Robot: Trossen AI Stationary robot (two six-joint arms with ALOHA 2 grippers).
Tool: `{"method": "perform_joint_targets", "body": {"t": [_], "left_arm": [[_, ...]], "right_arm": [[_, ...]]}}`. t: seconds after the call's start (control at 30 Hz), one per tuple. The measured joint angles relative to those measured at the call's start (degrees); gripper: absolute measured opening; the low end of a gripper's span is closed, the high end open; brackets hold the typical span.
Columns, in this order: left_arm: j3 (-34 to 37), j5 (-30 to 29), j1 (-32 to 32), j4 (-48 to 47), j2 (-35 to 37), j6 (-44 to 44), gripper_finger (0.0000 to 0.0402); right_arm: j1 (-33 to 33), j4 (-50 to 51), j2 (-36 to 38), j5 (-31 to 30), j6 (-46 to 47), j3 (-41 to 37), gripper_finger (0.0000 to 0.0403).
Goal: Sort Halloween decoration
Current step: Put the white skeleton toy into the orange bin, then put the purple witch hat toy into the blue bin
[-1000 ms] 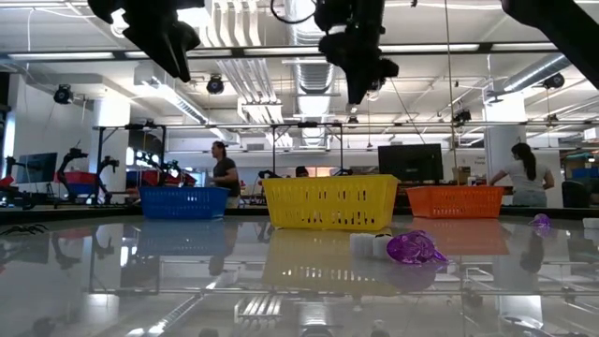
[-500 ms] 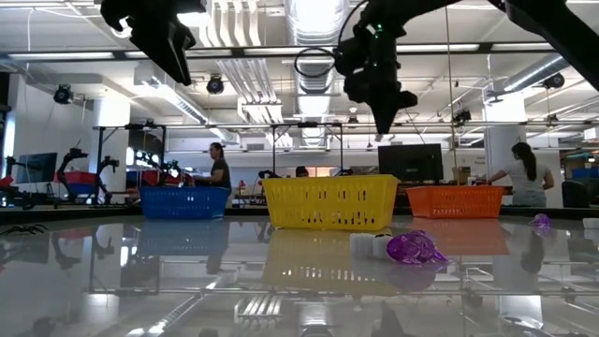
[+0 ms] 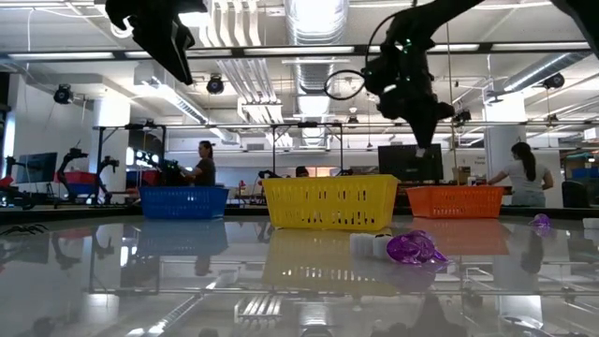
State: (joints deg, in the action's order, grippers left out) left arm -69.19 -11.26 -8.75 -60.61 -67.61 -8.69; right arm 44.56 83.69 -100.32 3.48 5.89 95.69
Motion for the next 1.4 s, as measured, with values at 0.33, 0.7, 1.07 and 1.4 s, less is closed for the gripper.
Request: {"method": "perform_joint_targets", "body": {"t": [0.33,0.7,1.07,1.4], "left_arm": [[0.0,-0.34,0.0,1.56,0.0,1.99,0.0127],[0.0,-0.34,0.02,1.45,-0.13,5.03,0.0127],[0.0,-0.36,0.02,1.25,-0.15,7.96,0.0127],[0.0,-0.36,0.02,0.75,-0.35,11.02,0.0127]], "right_arm": [[2.7,-8.46,5.66,2.56,-0.62,-14.25,0.0013],[4.23,-15.84,5.75,0.58,-3.88,-20.36,0.0029],[4.23,-16.5,5.75,-4.96,-4.93,-19.99,0.0124],[4.14,-12.66,5.91,3.91,0.55,-19.99,0.0141]]}}
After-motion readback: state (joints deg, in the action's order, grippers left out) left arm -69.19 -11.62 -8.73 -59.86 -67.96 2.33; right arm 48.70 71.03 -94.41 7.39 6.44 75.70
